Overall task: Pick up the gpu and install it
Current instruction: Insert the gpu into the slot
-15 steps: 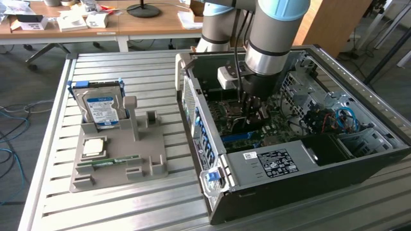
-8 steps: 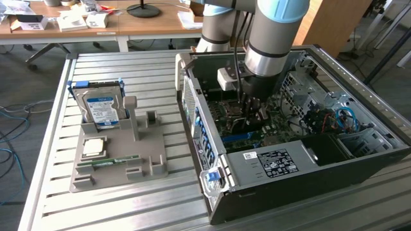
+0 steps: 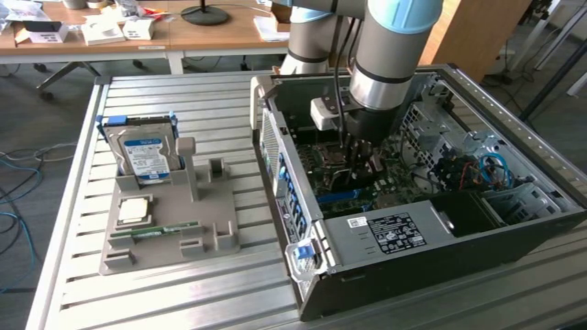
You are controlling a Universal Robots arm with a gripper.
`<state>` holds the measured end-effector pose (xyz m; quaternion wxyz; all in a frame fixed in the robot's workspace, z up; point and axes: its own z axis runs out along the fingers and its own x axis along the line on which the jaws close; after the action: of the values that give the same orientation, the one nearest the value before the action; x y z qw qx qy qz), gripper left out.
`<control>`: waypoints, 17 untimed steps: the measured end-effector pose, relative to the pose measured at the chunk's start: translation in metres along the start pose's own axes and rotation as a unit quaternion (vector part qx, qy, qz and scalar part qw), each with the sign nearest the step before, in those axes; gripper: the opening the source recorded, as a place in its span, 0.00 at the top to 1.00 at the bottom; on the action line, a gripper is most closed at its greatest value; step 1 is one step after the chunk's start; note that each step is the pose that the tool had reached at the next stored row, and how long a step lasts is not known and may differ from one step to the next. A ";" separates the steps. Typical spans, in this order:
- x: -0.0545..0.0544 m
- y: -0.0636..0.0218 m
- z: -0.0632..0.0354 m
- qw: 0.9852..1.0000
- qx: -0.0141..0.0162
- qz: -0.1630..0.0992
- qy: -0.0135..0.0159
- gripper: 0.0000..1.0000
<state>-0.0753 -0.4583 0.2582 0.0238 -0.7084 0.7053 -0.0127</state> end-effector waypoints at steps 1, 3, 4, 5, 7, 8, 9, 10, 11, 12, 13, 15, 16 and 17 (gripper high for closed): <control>0.000 0.0000 0.0000 1.000 0.000 0.000 0.000 0.74; 0.000 0.0000 0.0002 1.000 0.000 0.000 0.000 0.74; 0.000 0.0000 0.0008 1.000 0.000 0.000 0.000 0.74; 0.000 0.0001 0.0013 1.000 0.000 0.000 0.000 0.74; 0.000 0.0001 0.0024 1.000 0.000 0.000 0.000 0.74; 0.000 0.0001 0.0031 1.000 0.000 0.000 0.000 0.74; 0.000 0.0002 0.0039 1.000 0.000 0.000 0.000 0.74; 0.000 0.0002 0.0046 1.000 0.000 0.000 0.000 0.74; 0.000 0.0002 0.0053 1.000 0.000 0.000 0.000 0.74; 0.000 0.0003 0.0056 1.000 0.000 0.000 0.000 0.74; 0.000 0.0003 0.0056 1.000 0.000 0.000 0.000 0.74; 0.000 0.0003 0.0057 1.000 0.000 0.000 0.000 0.74; 0.000 0.0003 0.0064 1.000 0.000 0.000 0.000 0.74; 0.000 0.0003 0.0069 1.000 0.000 0.000 0.000 0.74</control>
<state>-0.0753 -0.4583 0.2513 0.0240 -0.7084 0.7053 -0.0126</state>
